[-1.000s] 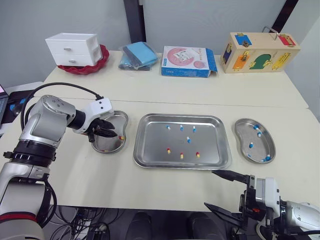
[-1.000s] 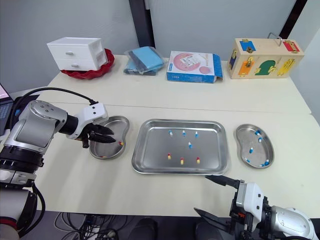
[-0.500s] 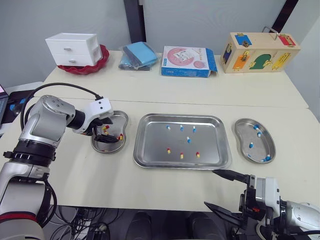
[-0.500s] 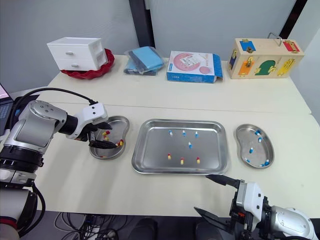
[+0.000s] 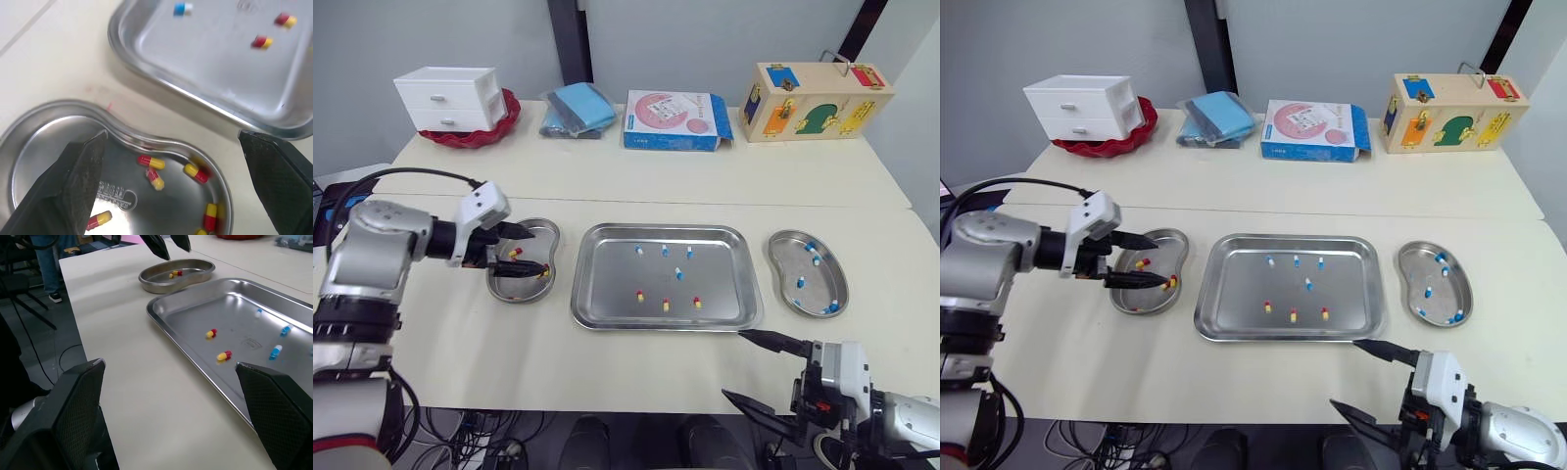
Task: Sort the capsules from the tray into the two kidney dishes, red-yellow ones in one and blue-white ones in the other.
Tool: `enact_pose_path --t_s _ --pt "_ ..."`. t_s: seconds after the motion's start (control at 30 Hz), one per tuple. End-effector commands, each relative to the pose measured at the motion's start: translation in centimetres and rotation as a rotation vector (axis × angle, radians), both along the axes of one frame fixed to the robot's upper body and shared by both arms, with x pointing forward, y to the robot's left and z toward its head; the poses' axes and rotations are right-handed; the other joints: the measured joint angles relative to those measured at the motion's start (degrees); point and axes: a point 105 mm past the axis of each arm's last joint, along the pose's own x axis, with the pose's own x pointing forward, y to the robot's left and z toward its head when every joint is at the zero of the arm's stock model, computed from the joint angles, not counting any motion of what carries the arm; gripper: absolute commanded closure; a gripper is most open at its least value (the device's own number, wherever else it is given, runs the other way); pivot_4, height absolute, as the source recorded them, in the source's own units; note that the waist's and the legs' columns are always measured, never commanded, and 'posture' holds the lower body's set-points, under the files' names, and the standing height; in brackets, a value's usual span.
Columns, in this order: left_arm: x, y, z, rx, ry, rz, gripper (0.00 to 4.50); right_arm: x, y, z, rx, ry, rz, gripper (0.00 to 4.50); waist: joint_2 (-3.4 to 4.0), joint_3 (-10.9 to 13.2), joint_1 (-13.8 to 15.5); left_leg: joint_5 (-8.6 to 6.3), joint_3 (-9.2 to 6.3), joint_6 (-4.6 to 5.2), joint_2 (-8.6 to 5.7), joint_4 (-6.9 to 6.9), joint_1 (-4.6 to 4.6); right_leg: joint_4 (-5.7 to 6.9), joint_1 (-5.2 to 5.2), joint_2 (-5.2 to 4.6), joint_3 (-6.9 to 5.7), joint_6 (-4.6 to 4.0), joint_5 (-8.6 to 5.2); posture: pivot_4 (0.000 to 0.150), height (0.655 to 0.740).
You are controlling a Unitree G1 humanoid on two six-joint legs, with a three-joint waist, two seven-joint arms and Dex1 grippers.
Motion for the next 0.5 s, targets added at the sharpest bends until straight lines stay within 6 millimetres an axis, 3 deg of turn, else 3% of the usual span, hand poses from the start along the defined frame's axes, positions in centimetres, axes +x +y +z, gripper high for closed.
enact_pose_path --t_s 0.03,0.2,0.33,0.5 --pt "-1.0 1.6 1.7 -0.051 -0.110 0.038 0.05 0.2 -0.8 1.2 -0.001 -0.008 -0.009 0.00 0.00 0.00 0.00 0.00 -0.01 0.00 0.00 0.00 0.00 0.01 0.01 0.00 -0.02 -0.01 0.00 0.150 0.7400" --pt "-1.3 3.4 3.9 -0.241 -0.349 0.188 0.05 1.2 -3.3 1.5 -0.046 0.034 -0.077 0.00 -0.03 -0.01 0.72 0.00 -0.01 0.00 0.00 0.04 -0.02 0.01 0.04 -0.02 -0.02 -0.01 -0.01 0.150 0.7400" --pt "-2.9 4.8 4.2 -0.328 -0.464 0.291 0.05 2.2 -6.4 1.6 -0.093 0.088 -0.155 0.00 -0.04 -0.02 0.70 -0.01 0.03 0.00 -0.04 0.01 0.04 -0.03 0.09 -0.09 0.00 -0.01 -0.01 0.150 0.7400" --pt "-4.9 6.6 2.2 -0.366 -0.482 0.430 0.05 3.6 -9.5 1.7 -0.125 0.084 -0.238 0.00 -0.05 -0.03 0.54 -0.01 0.04 0.00 -0.02 0.02 0.06 -0.01 0.09 -0.07 0.02 -0.01 -0.01 0.150 0.7400"
